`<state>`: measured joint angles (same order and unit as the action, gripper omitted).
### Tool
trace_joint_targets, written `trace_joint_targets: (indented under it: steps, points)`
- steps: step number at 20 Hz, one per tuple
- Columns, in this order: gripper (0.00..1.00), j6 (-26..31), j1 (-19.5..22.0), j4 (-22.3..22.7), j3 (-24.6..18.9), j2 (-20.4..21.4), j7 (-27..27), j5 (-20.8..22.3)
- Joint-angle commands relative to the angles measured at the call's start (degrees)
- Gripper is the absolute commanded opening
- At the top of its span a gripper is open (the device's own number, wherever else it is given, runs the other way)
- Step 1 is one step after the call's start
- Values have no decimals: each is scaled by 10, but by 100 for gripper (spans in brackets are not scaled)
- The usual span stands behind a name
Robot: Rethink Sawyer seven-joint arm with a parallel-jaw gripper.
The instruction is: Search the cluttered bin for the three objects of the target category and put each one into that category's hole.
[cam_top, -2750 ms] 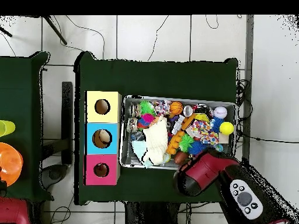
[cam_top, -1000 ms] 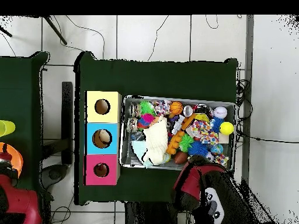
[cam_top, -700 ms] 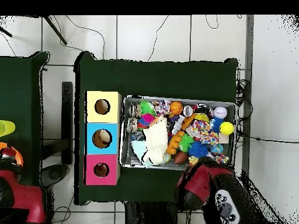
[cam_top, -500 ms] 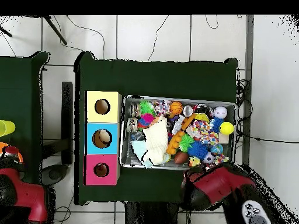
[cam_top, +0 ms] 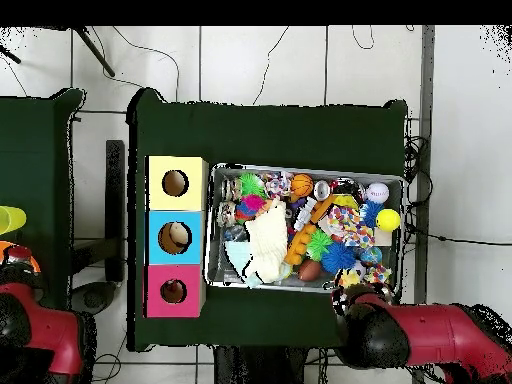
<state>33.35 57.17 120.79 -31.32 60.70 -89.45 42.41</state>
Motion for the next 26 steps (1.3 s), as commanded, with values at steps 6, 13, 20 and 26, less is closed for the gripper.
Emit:
trace_joint_targets:
  steps: [6,13,20,26]
  points:
    - [0,28,-20,89,-133,89,98,-157]
    - [0,56,-84,125,-123,153,57,-256]
    - [0,-15,-131,185,-106,181,21,-306]
    - [0,-75,-208,198,-45,155,-85,-261]
